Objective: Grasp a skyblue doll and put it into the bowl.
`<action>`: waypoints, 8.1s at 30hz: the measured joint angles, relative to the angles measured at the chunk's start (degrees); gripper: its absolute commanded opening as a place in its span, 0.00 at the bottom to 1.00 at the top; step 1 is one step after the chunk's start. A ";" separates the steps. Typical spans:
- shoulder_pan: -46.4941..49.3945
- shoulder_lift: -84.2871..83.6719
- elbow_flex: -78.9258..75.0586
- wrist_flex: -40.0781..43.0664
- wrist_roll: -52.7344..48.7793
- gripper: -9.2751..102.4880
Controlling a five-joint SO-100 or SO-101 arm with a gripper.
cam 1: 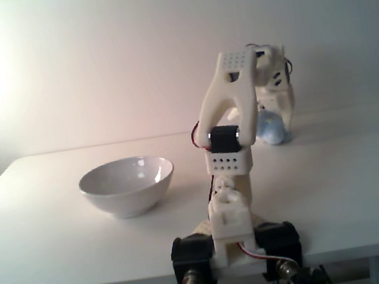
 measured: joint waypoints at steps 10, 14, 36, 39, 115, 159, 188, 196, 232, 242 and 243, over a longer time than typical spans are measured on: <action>0.00 -1.76 -0.26 -6.50 0.00 0.75; 0.00 -1.93 -0.26 -6.77 0.00 0.75; 0.00 -4.92 -0.44 -7.47 0.00 0.75; 0.00 -6.15 -0.97 -7.47 0.62 0.71; -10.90 49.04 -0.97 24.17 0.09 0.08; -56.43 62.05 5.62 33.84 -7.38 0.08; -65.13 46.58 16.79 32.96 -7.82 0.08; -69.43 46.32 20.57 32.96 -10.20 0.08; -65.92 46.23 28.48 32.96 -10.37 0.37; -61.96 46.32 28.48 32.96 -10.37 0.46; -61.88 46.32 28.48 32.96 -10.37 0.47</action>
